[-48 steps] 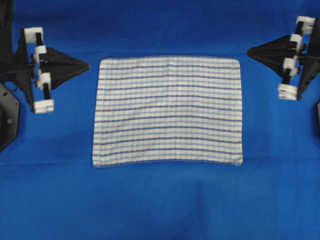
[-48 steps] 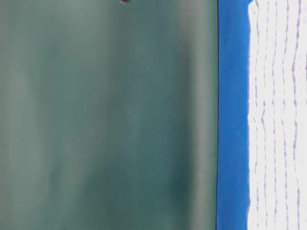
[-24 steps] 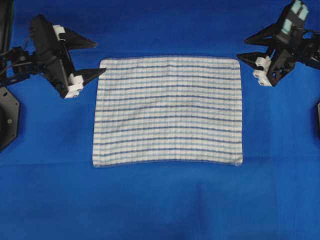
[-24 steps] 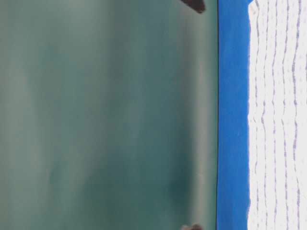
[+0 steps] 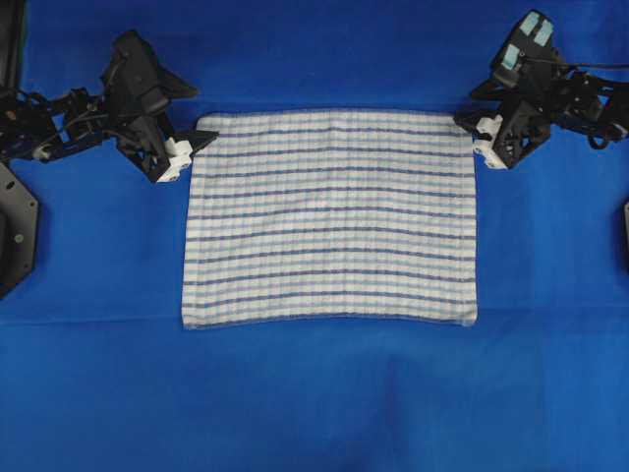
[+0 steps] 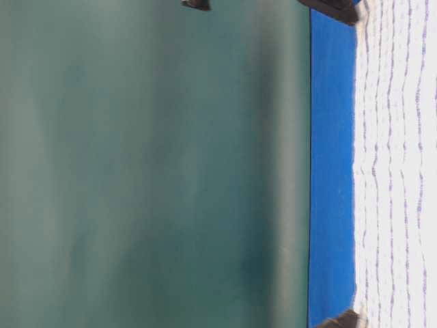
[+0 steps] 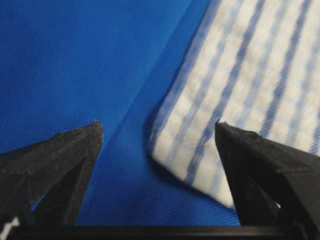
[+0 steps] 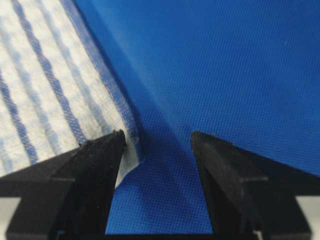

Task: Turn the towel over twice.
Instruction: 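Move both grippers to the towel's far corners and pinch them, then lift the striped towel by its far corners, raising it upward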

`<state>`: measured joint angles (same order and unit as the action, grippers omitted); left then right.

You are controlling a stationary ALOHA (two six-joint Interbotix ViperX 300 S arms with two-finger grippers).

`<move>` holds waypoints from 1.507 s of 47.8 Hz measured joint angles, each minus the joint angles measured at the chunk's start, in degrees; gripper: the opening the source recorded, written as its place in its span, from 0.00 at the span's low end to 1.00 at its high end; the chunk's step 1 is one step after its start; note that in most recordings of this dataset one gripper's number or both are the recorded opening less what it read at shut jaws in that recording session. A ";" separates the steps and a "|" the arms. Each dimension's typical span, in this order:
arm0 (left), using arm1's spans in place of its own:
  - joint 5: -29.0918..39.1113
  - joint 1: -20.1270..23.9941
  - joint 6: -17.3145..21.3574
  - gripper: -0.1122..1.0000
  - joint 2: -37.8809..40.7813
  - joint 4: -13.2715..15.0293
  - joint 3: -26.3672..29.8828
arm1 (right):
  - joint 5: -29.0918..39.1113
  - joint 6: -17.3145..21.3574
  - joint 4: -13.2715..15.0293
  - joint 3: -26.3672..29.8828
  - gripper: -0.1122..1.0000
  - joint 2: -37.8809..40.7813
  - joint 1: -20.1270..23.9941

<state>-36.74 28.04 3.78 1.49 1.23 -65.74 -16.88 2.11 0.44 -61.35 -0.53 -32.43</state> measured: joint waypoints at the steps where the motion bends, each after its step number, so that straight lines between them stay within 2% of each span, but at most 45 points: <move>1: -0.18 0.09 0.00 0.88 0.44 0.00 0.00 | -0.09 -0.09 0.00 0.09 0.65 0.26 -0.09; 5: -0.26 0.70 0.00 0.85 1.67 0.00 0.09 | -0.18 -0.18 0.00 0.35 0.62 0.88 -0.09; 8: -0.18 0.97 -0.09 0.78 2.11 0.09 0.18 | -0.26 -0.26 0.00 0.44 0.58 1.05 -0.09; 12: -0.09 1.41 -0.09 0.60 2.37 0.35 0.35 | -0.18 -0.26 0.26 0.53 0.43 1.14 0.00; 17: 0.62 1.67 0.00 0.33 2.64 0.53 0.53 | -0.18 -0.26 0.62 0.53 0.18 1.14 -0.09; 18: 0.70 1.67 0.00 0.28 2.72 0.44 0.53 | -0.18 -0.26 0.62 0.53 0.15 1.14 0.00; 22: 1.41 1.76 0.00 0.13 2.81 0.53 0.70 | -0.18 -0.26 0.62 0.62 0.15 1.14 0.00; 39: 2.55 1.85 -0.09 0.13 2.55 0.62 1.05 | -0.09 -0.35 0.79 1.23 0.15 1.14 -0.26; 46: 2.72 1.85 -0.09 0.13 0.44 0.62 2.11 | 0.44 -0.44 0.79 2.29 0.15 0.44 -2.11; 55: 4.92 1.93 0.53 0.13 -5.10 0.62 4.39 | 3.08 -2.46 0.88 3.78 0.15 -3.78 -5.63; 61: 6.77 3.43 1.05 0.13 -9.14 0.62 5.89 | 5.80 -4.31 0.97 5.27 0.15 -6.86 -8.17; 72: 8.09 8.70 2.37 0.13 -14.24 0.62 8.00 | 9.58 -7.21 0.88 9.23 0.15 -11.07 -12.48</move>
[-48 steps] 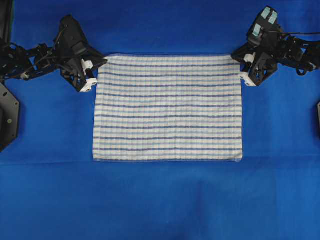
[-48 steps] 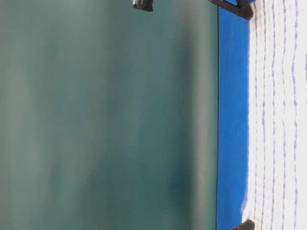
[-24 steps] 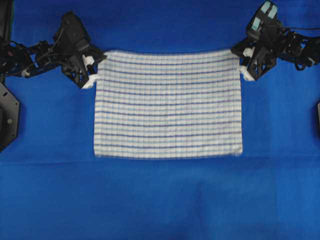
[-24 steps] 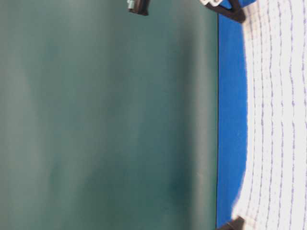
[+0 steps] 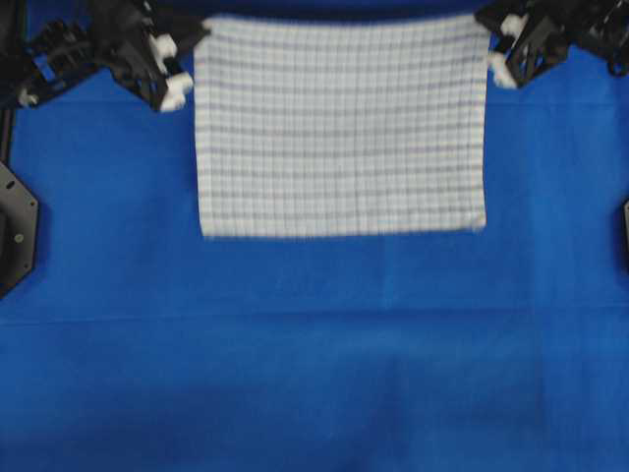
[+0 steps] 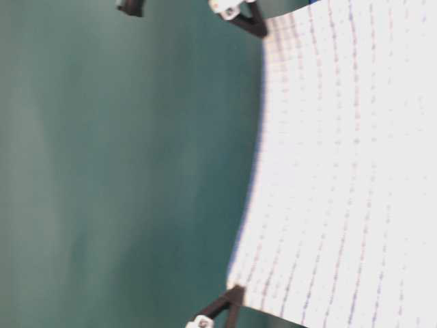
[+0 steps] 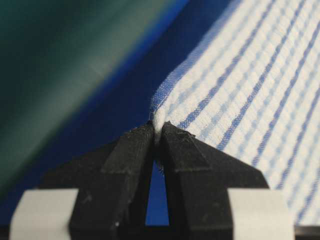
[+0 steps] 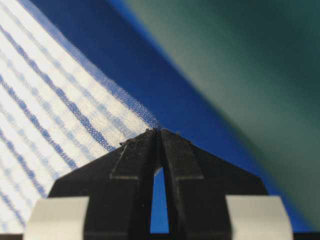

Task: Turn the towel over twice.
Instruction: 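Lift the striped towel by its far corners, raising it upward, then swing the held towel down toward the near side, laying it flat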

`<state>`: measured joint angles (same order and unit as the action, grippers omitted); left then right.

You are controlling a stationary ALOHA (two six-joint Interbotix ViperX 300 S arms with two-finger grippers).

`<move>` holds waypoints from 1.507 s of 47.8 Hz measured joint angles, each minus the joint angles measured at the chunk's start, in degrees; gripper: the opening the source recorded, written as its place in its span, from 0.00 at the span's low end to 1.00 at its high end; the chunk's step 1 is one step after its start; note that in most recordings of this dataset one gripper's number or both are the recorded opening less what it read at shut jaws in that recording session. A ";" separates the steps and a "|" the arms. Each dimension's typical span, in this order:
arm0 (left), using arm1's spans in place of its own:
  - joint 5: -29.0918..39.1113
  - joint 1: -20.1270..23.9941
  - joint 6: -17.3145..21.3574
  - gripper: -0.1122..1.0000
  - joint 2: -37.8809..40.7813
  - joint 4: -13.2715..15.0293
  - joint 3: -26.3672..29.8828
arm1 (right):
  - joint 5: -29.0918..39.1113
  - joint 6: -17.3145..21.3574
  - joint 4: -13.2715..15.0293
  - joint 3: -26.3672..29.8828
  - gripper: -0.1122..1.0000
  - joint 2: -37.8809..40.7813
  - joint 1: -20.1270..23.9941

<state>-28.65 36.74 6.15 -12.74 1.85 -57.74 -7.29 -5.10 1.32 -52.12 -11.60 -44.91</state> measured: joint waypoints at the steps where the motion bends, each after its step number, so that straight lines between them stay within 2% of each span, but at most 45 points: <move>1: 0.09 0.35 0.26 0.13 -0.35 0.00 0.18 | 0.35 -0.35 0.09 0.62 0.15 -0.44 -0.35; 15: 0.00 3.78 6.06 0.13 -3.25 0.00 3.78 | 5.19 -4.48 0.09 8.09 0.15 -4.48 -3.60; 24: -0.09 3.87 6.50 0.13 -4.57 0.00 5.54 | 7.91 -4.92 0.09 11.51 0.15 -6.24 -3.78; 36: 0.53 3.43 6.50 0.13 -9.32 0.00 5.71 | 11.16 -4.57 0.09 12.39 0.15 -11.69 -3.25; 53: 6.68 -0.97 6.68 0.13 -16.70 -0.09 4.57 | 16.79 -2.55 -0.79 7.47 0.15 -23.73 3.78; 64: 12.04 -6.06 6.77 0.13 -20.30 -0.18 2.37 | 22.06 1.41 -0.79 3.52 0.15 -30.23 11.34; 72: 17.84 -10.63 6.77 0.13 -22.59 -0.18 0.88 | 22.76 5.36 -0.79 0.26 0.15 -32.08 17.05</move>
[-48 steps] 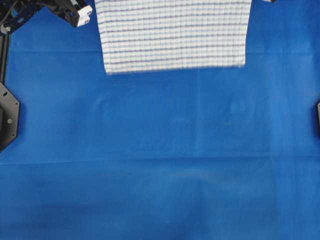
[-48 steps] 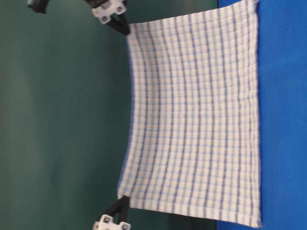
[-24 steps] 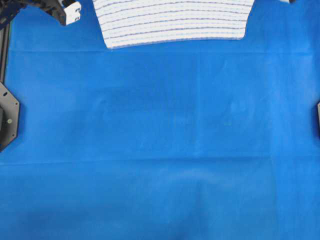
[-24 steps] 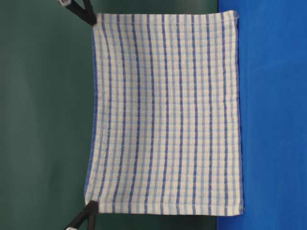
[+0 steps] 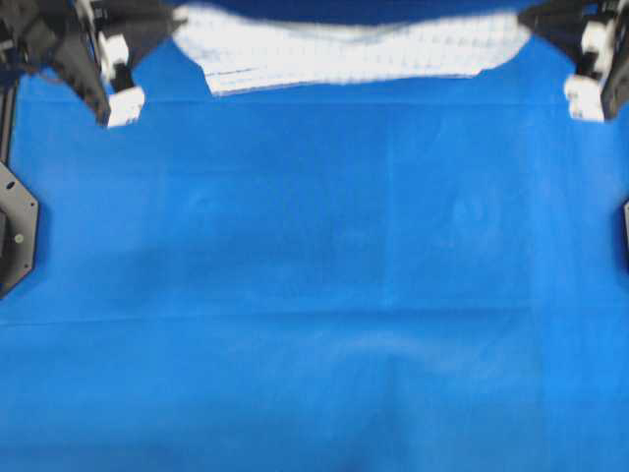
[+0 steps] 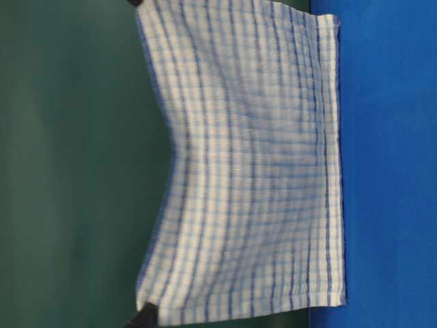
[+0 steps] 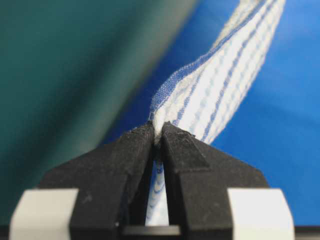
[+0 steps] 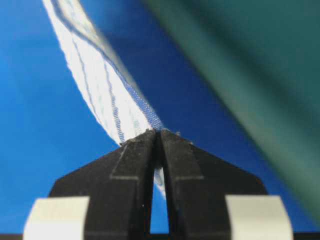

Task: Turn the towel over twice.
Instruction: 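Swing the held towel down toward the near side, laying it flat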

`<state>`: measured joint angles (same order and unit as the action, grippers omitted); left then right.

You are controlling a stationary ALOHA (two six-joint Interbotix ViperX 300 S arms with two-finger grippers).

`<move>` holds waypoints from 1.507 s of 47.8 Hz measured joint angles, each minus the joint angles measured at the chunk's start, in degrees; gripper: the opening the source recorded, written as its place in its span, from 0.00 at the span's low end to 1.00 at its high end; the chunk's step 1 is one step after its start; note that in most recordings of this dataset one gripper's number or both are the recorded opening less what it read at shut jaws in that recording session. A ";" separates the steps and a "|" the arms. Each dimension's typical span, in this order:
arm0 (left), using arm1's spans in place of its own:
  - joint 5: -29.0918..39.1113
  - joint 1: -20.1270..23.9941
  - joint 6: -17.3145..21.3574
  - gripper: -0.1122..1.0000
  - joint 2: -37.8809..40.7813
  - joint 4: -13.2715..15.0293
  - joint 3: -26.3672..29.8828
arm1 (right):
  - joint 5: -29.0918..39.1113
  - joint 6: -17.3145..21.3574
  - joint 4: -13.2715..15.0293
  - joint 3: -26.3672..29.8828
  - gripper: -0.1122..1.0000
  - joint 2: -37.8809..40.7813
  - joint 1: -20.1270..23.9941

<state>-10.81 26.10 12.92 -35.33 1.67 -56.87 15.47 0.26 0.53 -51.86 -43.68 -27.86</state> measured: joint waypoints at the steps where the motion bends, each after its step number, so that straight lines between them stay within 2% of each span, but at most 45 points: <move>1: 0.79 -0.70 0.00 0.13 -0.26 0.00 -0.26 | 0.00 0.44 0.00 -0.44 0.15 -0.09 0.70; 9: 4.31 -6.50 -0.62 0.13 -0.79 -0.09 -1.93 | -0.18 4.92 0.00 -3.16 0.15 0.35 7.38; 16: 5.27 -12.30 -3.78 0.13 0.00 -0.09 -4.66 | -1.93 9.40 -0.09 -5.36 0.15 3.25 13.80; 24: 5.36 -19.69 -5.36 0.13 1.58 -0.09 -7.82 | -2.72 12.83 -0.09 -6.42 0.15 7.12 20.74; 34: 5.19 -27.69 -7.65 0.13 4.04 -0.09 -8.17 | -2.81 13.80 -0.09 -6.33 0.15 12.48 28.65; 45: 2.46 -33.40 -10.63 0.13 8.53 -0.09 -8.17 | -5.19 16.44 -0.44 -6.33 0.15 17.58 35.42; 55: -0.88 -35.42 -11.25 0.13 13.54 -0.09 -8.09 | -5.80 18.81 -0.44 -6.33 0.15 20.39 37.88; 72: -1.05 -35.95 -11.34 0.13 17.67 -0.09 -8.00 | -6.33 19.07 -0.44 -6.42 0.15 26.98 38.06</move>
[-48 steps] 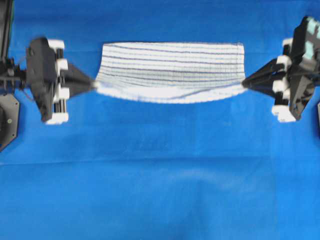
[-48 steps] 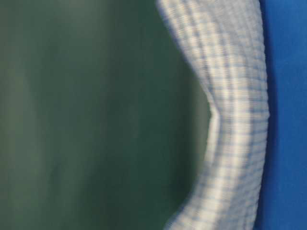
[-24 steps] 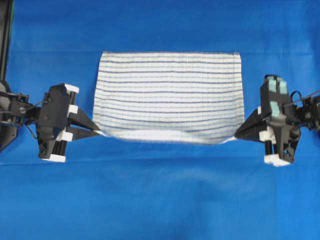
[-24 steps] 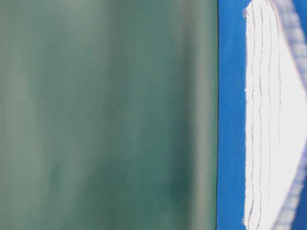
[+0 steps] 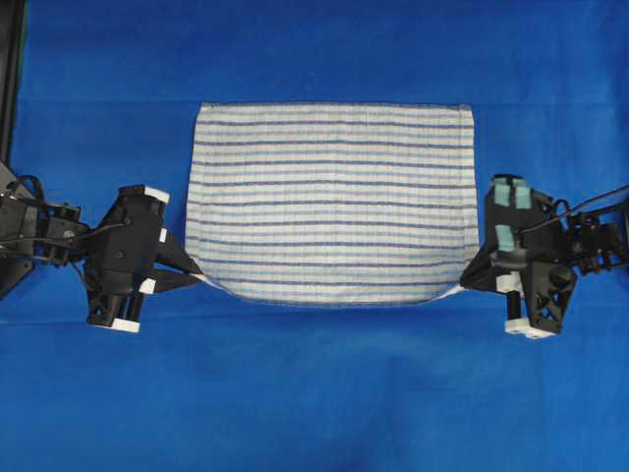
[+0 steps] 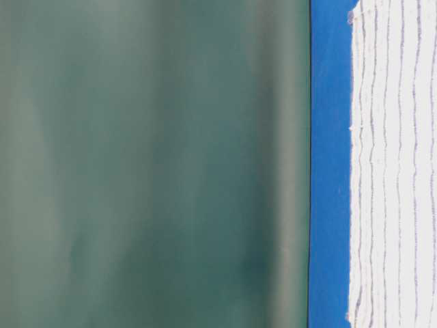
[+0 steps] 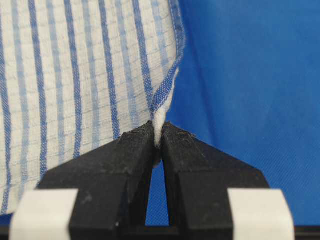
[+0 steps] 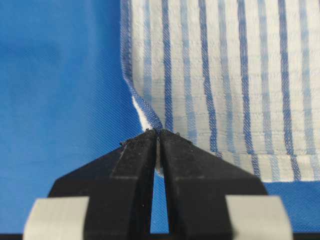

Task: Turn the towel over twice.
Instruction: 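Swing the held towel down toward the near side, laying it flat, then open both grippers and pull them outward away from the towel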

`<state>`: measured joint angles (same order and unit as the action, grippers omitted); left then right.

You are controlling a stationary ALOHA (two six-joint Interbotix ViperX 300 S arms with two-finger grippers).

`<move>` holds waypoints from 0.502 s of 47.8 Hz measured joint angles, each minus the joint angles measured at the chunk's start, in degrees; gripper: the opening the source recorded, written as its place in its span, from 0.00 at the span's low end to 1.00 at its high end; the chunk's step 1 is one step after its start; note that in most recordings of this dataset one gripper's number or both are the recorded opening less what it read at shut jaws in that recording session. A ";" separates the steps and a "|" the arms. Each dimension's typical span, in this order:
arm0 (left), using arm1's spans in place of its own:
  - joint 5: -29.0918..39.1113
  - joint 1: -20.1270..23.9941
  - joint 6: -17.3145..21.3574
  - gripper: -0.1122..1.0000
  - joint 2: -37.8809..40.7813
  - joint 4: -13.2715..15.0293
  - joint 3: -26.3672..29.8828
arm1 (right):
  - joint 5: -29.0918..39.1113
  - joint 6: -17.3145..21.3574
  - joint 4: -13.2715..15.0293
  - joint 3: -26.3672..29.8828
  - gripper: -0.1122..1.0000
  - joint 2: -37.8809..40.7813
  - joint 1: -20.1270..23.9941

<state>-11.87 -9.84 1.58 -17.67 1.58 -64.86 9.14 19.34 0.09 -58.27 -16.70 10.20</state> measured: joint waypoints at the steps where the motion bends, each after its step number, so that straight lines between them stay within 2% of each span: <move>1: -0.09 -0.09 0.00 0.13 0.35 0.00 0.00 | -0.26 0.00 0.00 0.00 0.15 0.53 0.00; 22: -0.09 -0.09 0.00 0.13 2.11 0.00 0.35 | -1.41 1.05 -0.09 0.35 0.16 3.34 0.00; 24: -0.09 -0.09 -0.09 0.15 2.11 0.00 0.35 | -1.41 1.05 -0.09 0.44 0.21 3.34 0.00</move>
<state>-11.95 -9.93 1.49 -15.56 1.58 -64.51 7.73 20.39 0.00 -57.83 -13.36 10.20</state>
